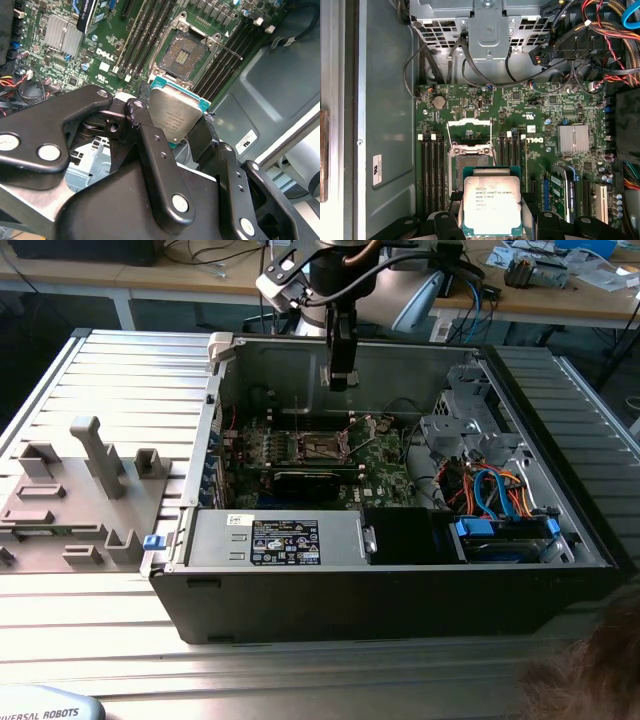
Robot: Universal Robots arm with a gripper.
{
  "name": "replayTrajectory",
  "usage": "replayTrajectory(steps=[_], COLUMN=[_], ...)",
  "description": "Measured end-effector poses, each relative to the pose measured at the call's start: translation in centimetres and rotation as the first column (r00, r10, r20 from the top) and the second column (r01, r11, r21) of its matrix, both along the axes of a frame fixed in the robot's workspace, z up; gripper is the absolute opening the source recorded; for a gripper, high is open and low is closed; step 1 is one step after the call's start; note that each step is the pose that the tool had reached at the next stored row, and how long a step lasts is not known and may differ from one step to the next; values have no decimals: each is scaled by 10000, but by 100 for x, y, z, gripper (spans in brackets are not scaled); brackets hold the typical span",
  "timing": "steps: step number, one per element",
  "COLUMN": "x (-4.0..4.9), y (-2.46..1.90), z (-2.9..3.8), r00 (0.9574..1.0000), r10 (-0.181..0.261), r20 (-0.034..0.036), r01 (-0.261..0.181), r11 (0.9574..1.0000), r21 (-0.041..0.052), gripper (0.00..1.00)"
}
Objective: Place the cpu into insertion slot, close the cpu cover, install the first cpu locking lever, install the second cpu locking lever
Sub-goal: 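Place the cpu into insertion slot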
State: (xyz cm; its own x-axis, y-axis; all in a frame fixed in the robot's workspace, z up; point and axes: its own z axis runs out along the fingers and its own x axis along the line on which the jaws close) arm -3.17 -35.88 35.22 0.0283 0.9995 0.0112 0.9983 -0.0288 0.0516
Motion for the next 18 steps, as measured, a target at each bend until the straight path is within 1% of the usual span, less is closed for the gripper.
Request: replayTrajectory(steps=[2,4,18], x=[0,0,0], y=[0,0,0], z=[-5,-26,-49], r00=[10000,10000,10000], r10=[0,0,0], r20=[0,0,0], r01=[0,0,0], r11=[10000,10000,10000], r21=[0,0,0], gripper=[54,54,54])
